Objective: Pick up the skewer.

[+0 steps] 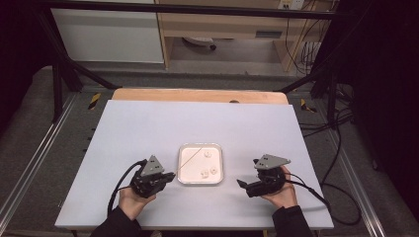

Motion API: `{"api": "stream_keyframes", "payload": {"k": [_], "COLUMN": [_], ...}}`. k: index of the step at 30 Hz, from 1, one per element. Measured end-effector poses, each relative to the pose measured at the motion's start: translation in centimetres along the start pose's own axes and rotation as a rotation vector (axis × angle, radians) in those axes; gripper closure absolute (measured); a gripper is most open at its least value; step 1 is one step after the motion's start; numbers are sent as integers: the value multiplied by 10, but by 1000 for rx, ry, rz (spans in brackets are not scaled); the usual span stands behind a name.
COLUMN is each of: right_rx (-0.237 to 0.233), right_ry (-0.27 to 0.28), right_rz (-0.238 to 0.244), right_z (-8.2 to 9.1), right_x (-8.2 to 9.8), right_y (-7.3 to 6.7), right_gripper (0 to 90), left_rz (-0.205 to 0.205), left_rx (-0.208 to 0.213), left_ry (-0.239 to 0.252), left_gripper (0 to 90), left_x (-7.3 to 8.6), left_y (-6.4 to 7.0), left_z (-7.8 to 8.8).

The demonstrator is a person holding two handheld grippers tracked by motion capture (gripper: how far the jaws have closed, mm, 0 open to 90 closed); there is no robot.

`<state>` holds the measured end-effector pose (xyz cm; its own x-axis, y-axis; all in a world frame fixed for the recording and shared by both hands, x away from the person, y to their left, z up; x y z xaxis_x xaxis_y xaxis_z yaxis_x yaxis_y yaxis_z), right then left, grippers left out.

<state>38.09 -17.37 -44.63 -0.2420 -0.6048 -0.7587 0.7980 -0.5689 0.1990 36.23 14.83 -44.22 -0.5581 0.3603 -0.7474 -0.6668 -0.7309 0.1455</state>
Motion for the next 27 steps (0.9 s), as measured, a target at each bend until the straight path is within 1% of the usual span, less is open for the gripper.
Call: {"api": "stream_keyframes", "payload": {"k": [3,5,6,8,12,16,17,19,27], "right_rx": [-15,-21,-24,-38,-55,-59,-60,-57,-61], "right_ry": [-4,-12,-11,4,22,37,40,39,41], "right_rz": [-17,-17,-27,-51,-77,-87,-95,-94,-118], "right_z": [-5,-9,-11,-15,-22,-30,-32,-36,-54], "right_x": [-5,-10,-13,-18,-29,-40,-43,-48,-62], "right_y": [-1,-3,-3,-4,-6,-6,-6,-6,-1], "right_gripper": [66,57,57,53,43,38,38,37,38], "left_rz": [19,35,41,50,74,105,105,99,107], "left_rx": [-12,-7,-9,-5,2,8,8,4,2], "left_ry": [32,51,60,70,85,110,111,116,140], "left_gripper": [885,885,885,885,885,885,885,885,885], "left_x": [4,7,8,11,17,19,19,19,20], "left_y": [-5,-8,-9,-11,-16,-20,-21,-21,-21], "left_z": [4,7,8,11,14,17,17,18,18]}}
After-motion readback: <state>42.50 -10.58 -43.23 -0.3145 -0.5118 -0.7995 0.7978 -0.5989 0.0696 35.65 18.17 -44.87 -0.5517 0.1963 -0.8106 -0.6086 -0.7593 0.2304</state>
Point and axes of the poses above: each handheld gripper's, and its own axes: z roughly backward along the jaws, x roughly out of its underside, y roughly to its right, the point moved 5 cm from there along -z, roughly forward along the jaws, and after that the axes turned 11 degrees about z, right-handed, at the moved point
